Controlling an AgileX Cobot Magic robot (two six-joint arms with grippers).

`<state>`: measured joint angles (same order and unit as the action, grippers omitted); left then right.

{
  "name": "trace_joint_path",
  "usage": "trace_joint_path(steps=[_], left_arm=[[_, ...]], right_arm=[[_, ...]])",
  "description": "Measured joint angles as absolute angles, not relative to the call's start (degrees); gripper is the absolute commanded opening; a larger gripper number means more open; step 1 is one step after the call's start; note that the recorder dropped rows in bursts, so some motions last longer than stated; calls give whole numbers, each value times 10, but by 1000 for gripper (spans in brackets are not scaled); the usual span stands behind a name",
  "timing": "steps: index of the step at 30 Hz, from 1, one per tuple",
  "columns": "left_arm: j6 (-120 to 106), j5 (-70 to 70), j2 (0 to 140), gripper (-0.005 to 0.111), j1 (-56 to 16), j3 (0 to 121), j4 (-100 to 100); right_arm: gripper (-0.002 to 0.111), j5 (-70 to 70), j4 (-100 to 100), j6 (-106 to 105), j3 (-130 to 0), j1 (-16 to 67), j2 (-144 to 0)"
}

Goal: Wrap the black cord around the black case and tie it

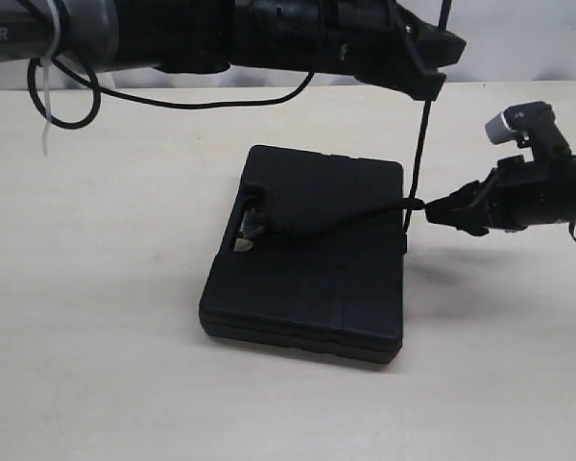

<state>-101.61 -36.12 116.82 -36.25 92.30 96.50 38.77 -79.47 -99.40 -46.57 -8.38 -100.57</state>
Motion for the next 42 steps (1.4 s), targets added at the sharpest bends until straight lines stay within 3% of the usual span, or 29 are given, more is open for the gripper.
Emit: trace_joint_path(steps=[13,17,24,28,34,42], left_arm=[[-1020,-447,1167,0,-362,923,955],[-1020,-477,1167,0,-362,923,950],[-1021,-511,1166,0,-362,923,896],[-1007,-511,1162,14,-362,923,802],[-961,-502,1161,51,-362,923,631],[-908,-514,1161,54,-362,924,429]], right_arm=[[50,534,-856,-1041,-466,-84,-950],[45,543,-907,-1075,-466,-84,-967],[4,491,-971,-1106,-466,-53,-1001],[4,471,-975,-1120,-466,-48,-1005],[4,393,-992,-1126,-466,-46,-1005],[4,355,-997,-1105,-466,-46,-1005]])
